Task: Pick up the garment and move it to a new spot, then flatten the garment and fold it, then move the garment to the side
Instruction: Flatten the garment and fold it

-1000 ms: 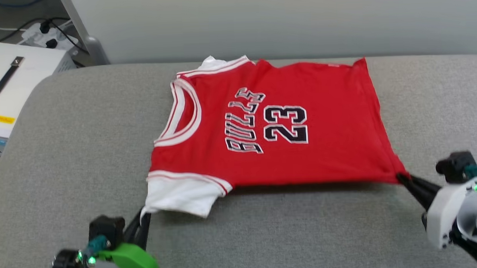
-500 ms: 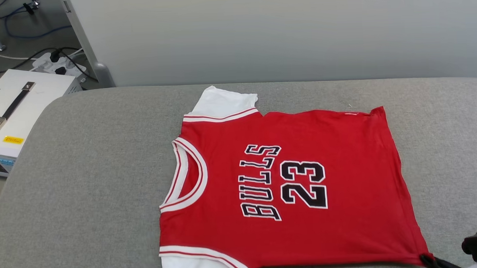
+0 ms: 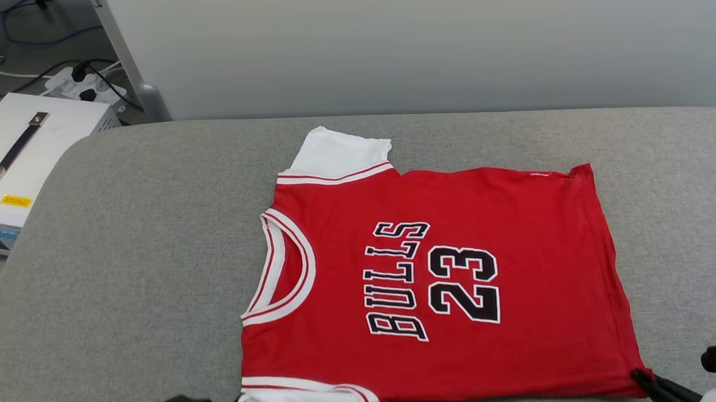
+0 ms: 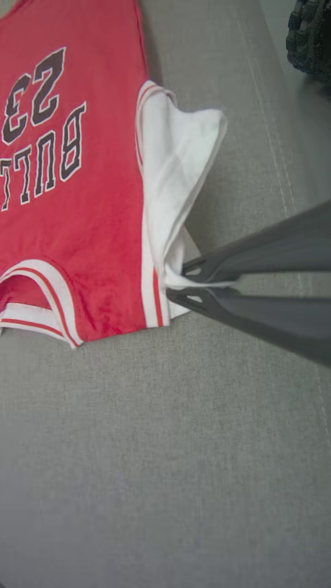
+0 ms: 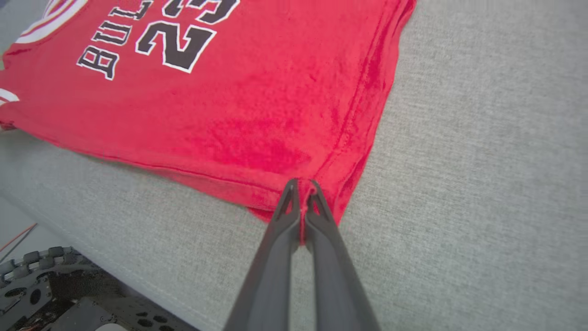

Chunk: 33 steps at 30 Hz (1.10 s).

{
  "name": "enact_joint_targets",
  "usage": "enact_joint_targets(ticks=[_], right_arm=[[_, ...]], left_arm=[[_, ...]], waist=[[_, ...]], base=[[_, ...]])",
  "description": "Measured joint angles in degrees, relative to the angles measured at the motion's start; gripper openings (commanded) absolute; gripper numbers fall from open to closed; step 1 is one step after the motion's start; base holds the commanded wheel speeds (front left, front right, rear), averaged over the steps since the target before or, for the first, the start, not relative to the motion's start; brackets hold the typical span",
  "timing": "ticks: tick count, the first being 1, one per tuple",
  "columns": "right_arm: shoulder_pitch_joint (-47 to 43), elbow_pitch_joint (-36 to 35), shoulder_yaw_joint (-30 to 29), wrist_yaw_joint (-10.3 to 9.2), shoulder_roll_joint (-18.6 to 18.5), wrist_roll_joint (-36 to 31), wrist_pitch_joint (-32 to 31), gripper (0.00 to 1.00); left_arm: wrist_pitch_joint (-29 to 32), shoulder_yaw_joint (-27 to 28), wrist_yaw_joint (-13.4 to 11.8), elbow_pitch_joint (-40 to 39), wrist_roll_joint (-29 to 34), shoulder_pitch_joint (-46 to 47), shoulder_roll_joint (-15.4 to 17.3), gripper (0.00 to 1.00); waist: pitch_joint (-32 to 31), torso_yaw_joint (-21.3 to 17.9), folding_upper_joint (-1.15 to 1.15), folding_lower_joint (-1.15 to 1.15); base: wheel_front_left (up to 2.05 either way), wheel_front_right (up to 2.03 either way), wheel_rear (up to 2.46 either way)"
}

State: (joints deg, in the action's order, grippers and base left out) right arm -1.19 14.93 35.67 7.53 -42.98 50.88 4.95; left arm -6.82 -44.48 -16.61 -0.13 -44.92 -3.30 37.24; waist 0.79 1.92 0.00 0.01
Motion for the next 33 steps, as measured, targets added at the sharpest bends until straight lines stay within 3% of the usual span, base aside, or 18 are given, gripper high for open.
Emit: enact_joint_targets(ticks=[7, 13, 21, 33], right_arm=[[2.1, -5.2, -6.9, 0.00, 1.6, -2.4, -4.9, 0.00], [10.1, -7.4, -11.2, 0.00, 4.0, -4.2, -10.8, 0.00], [18.1, -3.6, -10.2, 0.00, 6.6, -5.4, -13.8, 0.00], [24.7, 5.4, -5.6, 0.00, 9.1, -5.8, -11.4, 0.00]], left_arm=[[3.5, 0.4, 4.8, 1.1, 3.7, 13.3, 1.1, 0.00], [5.9, 1.9, 10.0, 6.0, 4.6, 25.4, 1.9, 0.00], [6.3, 0.6, 14.6, 17.1, 5.9, 33.2, -1.6, 0.00], [1.5, 0.0, 19.3, 32.5, 6.0, 38.2, -6.5, 0.00]], waist=[[2.3, -1.1, 0.00, 0.00], [7.6, -3.1, 0.00, 0.00], [13.8, -4.8, 0.00, -0.01], [19.9, -6.1, 0.00, -0.01]], base=[[0.00, 0.00, 0.00], [0.00, 0.00, 0.00], [0.00, 0.00, 0.00], [0.00, 0.00, 0.00]])
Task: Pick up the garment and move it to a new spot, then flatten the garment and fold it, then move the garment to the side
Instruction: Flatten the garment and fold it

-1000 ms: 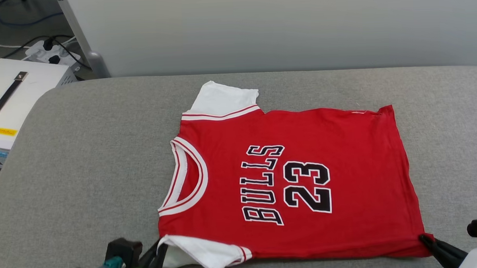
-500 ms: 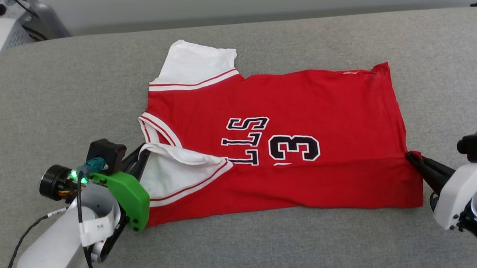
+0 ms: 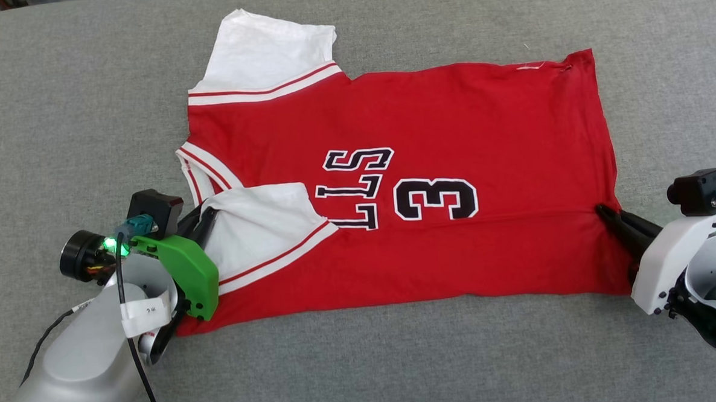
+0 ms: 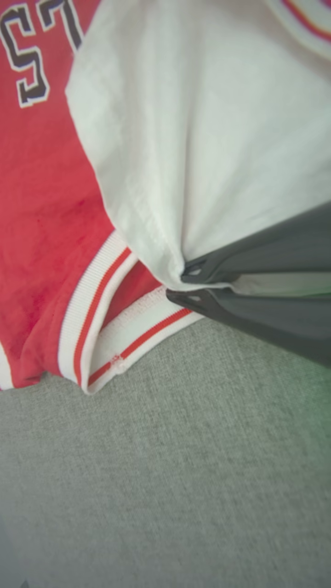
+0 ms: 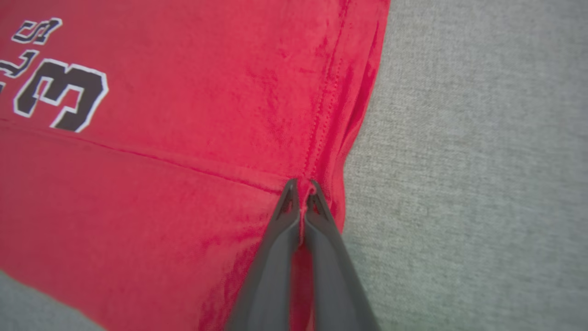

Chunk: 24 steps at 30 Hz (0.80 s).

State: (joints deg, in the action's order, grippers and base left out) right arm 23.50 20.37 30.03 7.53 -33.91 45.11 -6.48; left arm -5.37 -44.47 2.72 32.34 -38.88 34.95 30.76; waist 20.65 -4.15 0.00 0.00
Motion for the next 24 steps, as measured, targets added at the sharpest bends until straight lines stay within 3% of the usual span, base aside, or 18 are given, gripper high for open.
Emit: enact_joint_targets(ticks=[5, 6, 7, 8, 9, 16, 20, 24], right_arm=[[1.0, 1.8, 1.6, 0.00, 0.0, 1.2, 1.8, 0.00], [1.0, 2.0, 1.8, 0.00, 0.0, 1.4, 2.1, 0.00], [1.0, 2.2, 2.0, 0.00, 0.0, 1.7, 2.5, 0.00], [1.0, 2.5, 2.1, 0.00, 0.0, 2.1, 2.8, 0.31], [0.9, 2.5, 2.2, 0.00, 0.0, 2.3, 3.2, 1.00], [-1.2, 0.7, 0.9, 0.00, -2.0, 2.4, 5.9, 1.00], [-3.0, -1.8, -0.6, 0.00, -3.5, 2.1, 5.8, 1.00], [-4.1, -3.6, -2.1, 0.00, -4.2, 1.7, 3.7, 1.00]], left_arm=[[-2.2, -0.5, 1.3, 3.5, 0.0, 0.9, -1.6, 0.00], [-2.5, -0.5, 1.4, 4.0, 0.0, 0.9, -1.9, 0.35], [-2.9, -0.6, 1.4, 4.4, 0.0, 1.0, -2.1, 1.00], [-3.3, -0.6, 1.3, 4.8, 0.0, 1.0, -2.2, 1.00], [-3.5, -0.8, 1.4, 5.0, 0.0, 0.9, -2.3, 1.00], [-1.4, -0.9, 1.7, 2.6, -0.1, 1.2, -0.1, 1.00], [6.9, -0.8, 2.7, -1.4, -3.3, 3.1, 2.2, 1.00], [19.8, -2.3, 3.7, -5.9, -7.7, 4.6, 4.0, 1.00]], waist=[[-0.4, 0.3, 0.00, 0.00], [-0.6, 0.4, 0.00, 0.00], [-1.0, 0.4, 0.00, 0.00], [-1.4, 0.5, 0.00, 0.00], [-1.8, 0.7, 0.00, 0.00], [-5.4, 1.9, 0.00, 0.00], [-7.8, 2.9, 0.00, 0.00], [-9.6, 3.9, 0.00, 0.00]], base=[[0.00, 0.00, 0.00], [0.00, 0.00, 0.00], [0.00, 0.00, 0.00], [0.00, 0.00, 0.00], [0.00, 0.00, 0.00], [0.00, 0.00, 0.00], [0.00, 0.00, 0.00], [0.00, 0.00, 0.00]])
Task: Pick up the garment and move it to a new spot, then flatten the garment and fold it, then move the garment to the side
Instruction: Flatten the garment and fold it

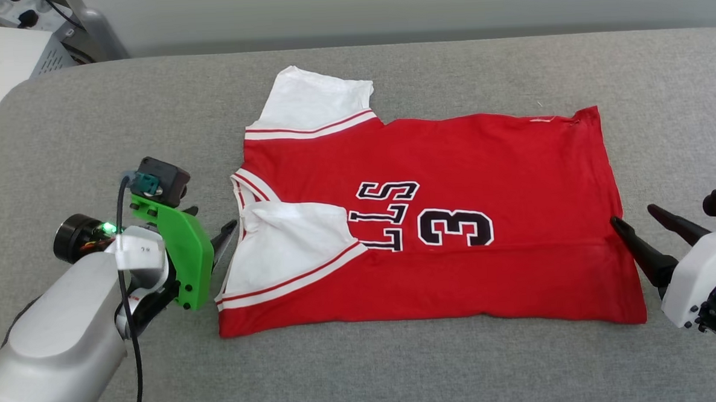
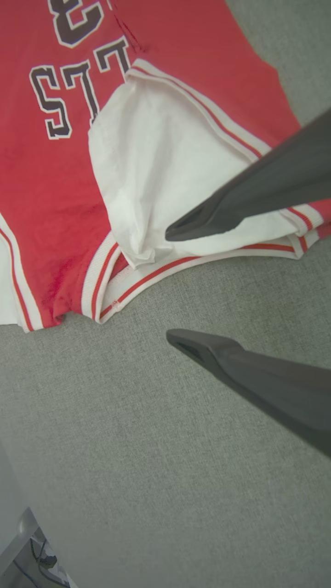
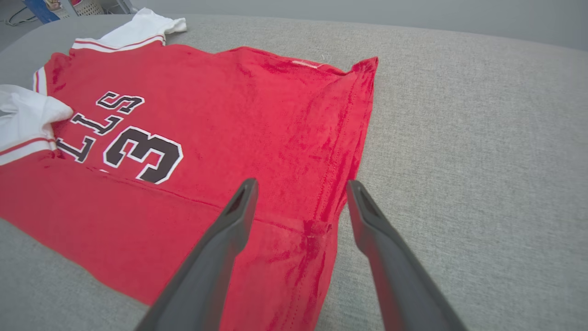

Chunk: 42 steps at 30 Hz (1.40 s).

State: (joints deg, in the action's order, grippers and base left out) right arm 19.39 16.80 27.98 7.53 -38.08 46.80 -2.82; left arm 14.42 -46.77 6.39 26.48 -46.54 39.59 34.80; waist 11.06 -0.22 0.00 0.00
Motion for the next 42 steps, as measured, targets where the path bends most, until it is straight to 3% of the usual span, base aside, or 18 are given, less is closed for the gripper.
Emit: enact_joint_targets(ticks=[5, 10, 27, 28, 30, 36, 42], right_arm=[[-1.9, -1.8, -0.9, 0.00, 0.0, -0.2, -3.4, 1.00], [-2.9, -3.0, -1.6, 0.00, 0.8, -0.4, -5.6, 1.00], [-3.1, -3.9, -2.3, 0.00, 2.9, -2.0, -8.6, 1.00], [-3.0, -4.0, -2.4, 0.00, 2.7, -2.3, -8.6, 1.00], [-2.9, -4.4, -2.8, 0.00, 2.2, -2.4, -8.8, 1.00], [-2.4, -7.1, -3.1, 0.00, -1.7, -2.4, -13.6, 1.00], [-2.2, -9.7, -3.2, 0.00, -6.8, 1.0, -26.8, 1.00]], left_arm=[[16.6, -1.9, 0.5, -5.1, -9.6, 0.5, 1.4, 1.00], [23.9, -3.5, 0.7, -6.2, -13.0, 0.4, 3.1, 1.00], [23.1, -6.7, 0.5, 1.4, -13.0, -3.2, 1.5, 1.00], [22.6, -7.0, 0.6, 1.7, -12.8, -3.2, 1.4, 0.48], [21.3, -7.2, 0.8, 2.5, -12.4, -3.2, 1.0, 0.00], [16.7, -7.6, 0.9, 3.3, -11.8, -3.5, 0.3, 0.00], [13.2, -7.6, 0.9, 1.0, -11.5, -5.0, 1.0, 0.00]], waist=[[-1.3, 1.2, 0.00, 0.00], [-1.3, 1.0, 0.00, 0.00], [1.7, -1.5, 0.00, 0.00], [1.6, -1.6, 0.00, 0.00], [1.3, -1.5, 0.00, 0.00], [-0.4, -1.3, 0.00, 0.00], [-1.9, -0.9, 0.00, 0.00]], base=[[0.00, 0.00, 0.00], [0.00, 0.00, 0.00], [0.00, 0.00, 0.00], [0.00, 0.00, 0.00], [0.00, 0.00, 0.00], [0.00, 0.00, 0.00], [0.00, 0.00, 0.00]])
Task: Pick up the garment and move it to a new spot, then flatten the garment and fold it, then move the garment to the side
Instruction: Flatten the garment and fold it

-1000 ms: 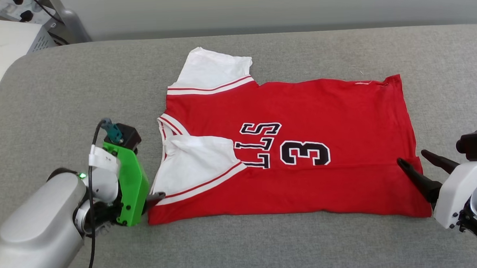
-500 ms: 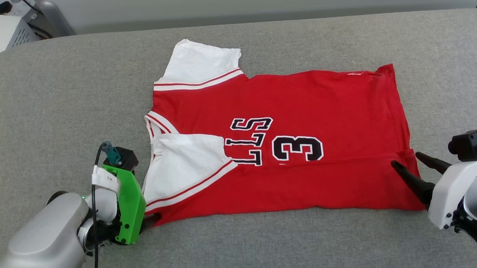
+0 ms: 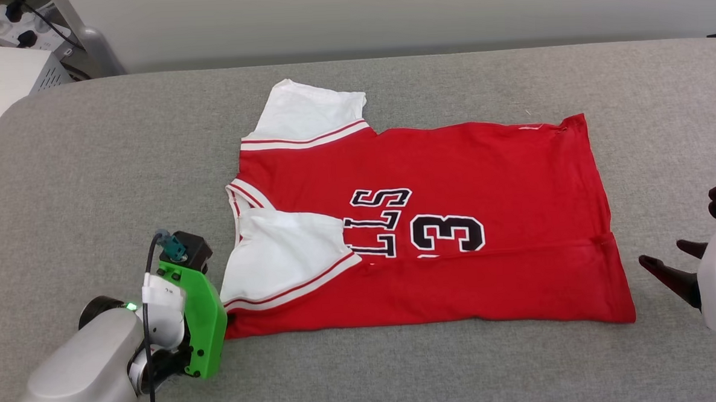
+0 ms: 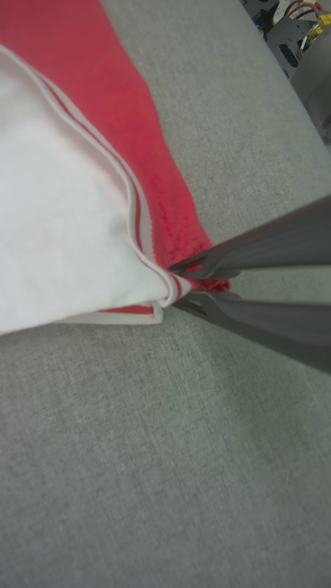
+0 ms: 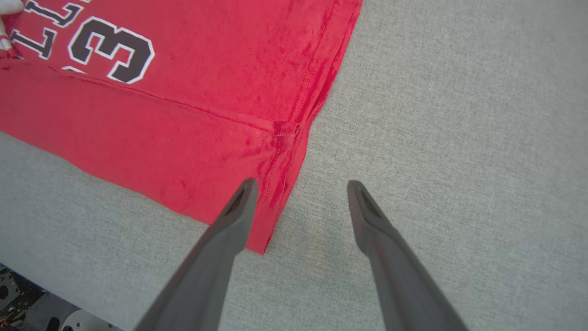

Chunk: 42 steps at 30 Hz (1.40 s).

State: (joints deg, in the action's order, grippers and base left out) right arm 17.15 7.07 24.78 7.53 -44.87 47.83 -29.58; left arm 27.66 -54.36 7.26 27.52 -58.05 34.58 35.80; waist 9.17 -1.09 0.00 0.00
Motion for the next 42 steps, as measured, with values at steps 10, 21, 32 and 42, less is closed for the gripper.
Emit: enact_joint_targets(ticks=[10, 21, 32, 42], right_arm=[[-0.7, 4.0, -1.1, 0.00, 2.0, 1.6, -8.0, 1.00], [-0.7, 12.9, 2.9, -0.10, 7.7, 0.6, -4.8, 1.00], [-0.6, 12.0, 6.6, -0.04, 6.8, 1.9, 5.2, 0.00], [-6.5, 3.1, 3.0, 0.00, 1.0, 3.6, 6.3, 0.00]], left_arm=[[-1.0, -0.6, -0.5, -5.4, 2.2, -0.5, 1.1, 0.00], [-2.4, -0.6, -1.0, -5.7, 2.8, -0.3, 1.0, 0.00], [-5.4, -0.2, -1.5, -5.6, 2.2, -3.3, 2.2, 0.00], [-6.4, 0.4, -3.1, -12.0, 1.3, -7.3, 6.2, 0.00]], waist=[[1.3, 1.2, 0.00, 0.00], [2.9, 2.0, 0.00, 0.00], [0.2, 1.0, 0.00, 0.00], [-3.8, 0.6, 0.00, 0.00]], base=[[0.00, 0.00, 0.00], [0.00, 0.00, 0.00], [0.00, 0.00, 0.00], [0.00, 0.00, 0.00]])
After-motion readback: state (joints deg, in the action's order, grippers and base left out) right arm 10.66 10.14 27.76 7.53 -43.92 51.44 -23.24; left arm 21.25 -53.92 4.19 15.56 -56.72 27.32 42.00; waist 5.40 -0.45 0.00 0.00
